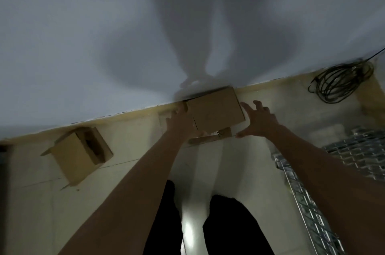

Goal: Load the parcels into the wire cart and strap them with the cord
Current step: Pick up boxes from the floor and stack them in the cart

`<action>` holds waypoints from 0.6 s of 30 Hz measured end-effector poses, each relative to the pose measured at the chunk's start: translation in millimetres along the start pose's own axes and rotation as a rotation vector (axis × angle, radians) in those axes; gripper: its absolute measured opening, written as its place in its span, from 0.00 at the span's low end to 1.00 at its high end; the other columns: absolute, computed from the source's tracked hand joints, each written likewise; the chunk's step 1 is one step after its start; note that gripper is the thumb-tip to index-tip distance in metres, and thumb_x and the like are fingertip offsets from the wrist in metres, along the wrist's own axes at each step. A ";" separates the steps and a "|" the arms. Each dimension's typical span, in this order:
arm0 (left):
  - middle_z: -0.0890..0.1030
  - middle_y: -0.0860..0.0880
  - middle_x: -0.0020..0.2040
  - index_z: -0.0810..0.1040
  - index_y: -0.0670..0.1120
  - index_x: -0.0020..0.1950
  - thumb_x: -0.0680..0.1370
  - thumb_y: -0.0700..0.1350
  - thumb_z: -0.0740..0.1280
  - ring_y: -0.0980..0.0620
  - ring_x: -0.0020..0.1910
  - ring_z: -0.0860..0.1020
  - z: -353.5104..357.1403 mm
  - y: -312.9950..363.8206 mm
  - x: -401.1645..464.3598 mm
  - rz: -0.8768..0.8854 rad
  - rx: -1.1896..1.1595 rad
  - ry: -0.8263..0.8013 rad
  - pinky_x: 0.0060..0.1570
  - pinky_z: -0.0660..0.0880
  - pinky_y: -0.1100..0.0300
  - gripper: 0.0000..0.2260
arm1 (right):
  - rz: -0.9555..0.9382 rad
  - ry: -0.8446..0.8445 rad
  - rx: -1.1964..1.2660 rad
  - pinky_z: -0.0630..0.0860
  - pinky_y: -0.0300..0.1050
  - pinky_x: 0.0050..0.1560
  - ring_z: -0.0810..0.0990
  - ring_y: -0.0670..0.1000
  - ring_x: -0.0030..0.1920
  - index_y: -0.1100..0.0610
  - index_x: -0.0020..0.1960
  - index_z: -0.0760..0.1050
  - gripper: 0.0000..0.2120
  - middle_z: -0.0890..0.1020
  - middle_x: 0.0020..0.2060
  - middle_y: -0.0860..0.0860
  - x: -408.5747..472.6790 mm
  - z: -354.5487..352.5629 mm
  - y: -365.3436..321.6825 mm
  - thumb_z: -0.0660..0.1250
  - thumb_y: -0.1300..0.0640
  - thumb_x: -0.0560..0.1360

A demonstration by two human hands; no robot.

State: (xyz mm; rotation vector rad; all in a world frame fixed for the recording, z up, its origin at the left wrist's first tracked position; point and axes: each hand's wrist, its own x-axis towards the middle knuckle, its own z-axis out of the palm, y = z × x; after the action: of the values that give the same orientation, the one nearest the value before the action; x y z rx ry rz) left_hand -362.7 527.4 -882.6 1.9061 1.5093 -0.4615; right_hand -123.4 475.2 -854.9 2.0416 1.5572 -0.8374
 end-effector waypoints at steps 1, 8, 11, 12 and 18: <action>0.56 0.44 0.75 0.49 0.49 0.78 0.63 0.68 0.73 0.36 0.71 0.61 13.3 -4.8 17.6 -0.011 0.004 -0.003 0.65 0.67 0.41 0.54 | -0.002 0.011 0.011 0.65 0.60 0.67 0.59 0.63 0.72 0.45 0.79 0.46 0.59 0.50 0.76 0.58 17.8 12.9 1.3 0.76 0.32 0.59; 0.54 0.40 0.75 0.49 0.52 0.78 0.57 0.75 0.68 0.34 0.71 0.60 85.4 -35.0 122.1 0.070 -0.086 0.047 0.67 0.66 0.38 0.57 | 0.006 0.097 0.048 0.62 0.63 0.70 0.55 0.66 0.74 0.42 0.78 0.41 0.60 0.44 0.76 0.61 130.6 75.8 6.2 0.78 0.36 0.60; 0.46 0.39 0.77 0.44 0.50 0.79 0.60 0.73 0.70 0.32 0.74 0.54 113.9 -36.7 151.8 0.041 -0.122 0.054 0.69 0.62 0.37 0.58 | 0.033 0.083 0.043 0.61 0.66 0.70 0.52 0.67 0.75 0.39 0.77 0.37 0.64 0.42 0.76 0.61 171.9 89.1 10.2 0.79 0.35 0.57; 0.44 0.38 0.77 0.42 0.50 0.79 0.63 0.71 0.71 0.32 0.74 0.54 121.6 -34.0 159.1 0.025 -0.115 0.049 0.70 0.61 0.38 0.58 | 0.022 0.073 0.045 0.62 0.67 0.69 0.53 0.68 0.74 0.38 0.76 0.36 0.65 0.42 0.76 0.60 183.5 92.4 11.3 0.79 0.34 0.56; 0.44 0.37 0.76 0.38 0.52 0.78 0.60 0.67 0.75 0.32 0.71 0.59 146.2 -15.4 192.3 0.034 -0.196 0.045 0.66 0.68 0.45 0.61 | -0.111 -0.026 0.181 0.62 0.62 0.72 0.54 0.65 0.76 0.42 0.76 0.29 0.69 0.41 0.77 0.61 217.4 93.1 9.5 0.81 0.42 0.57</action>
State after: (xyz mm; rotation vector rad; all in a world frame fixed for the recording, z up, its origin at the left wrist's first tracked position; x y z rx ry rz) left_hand -307.1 569.1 -1114.4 1.7967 1.4902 -0.2466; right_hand -92.9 562.6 -1072.7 2.0728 1.6458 -1.0777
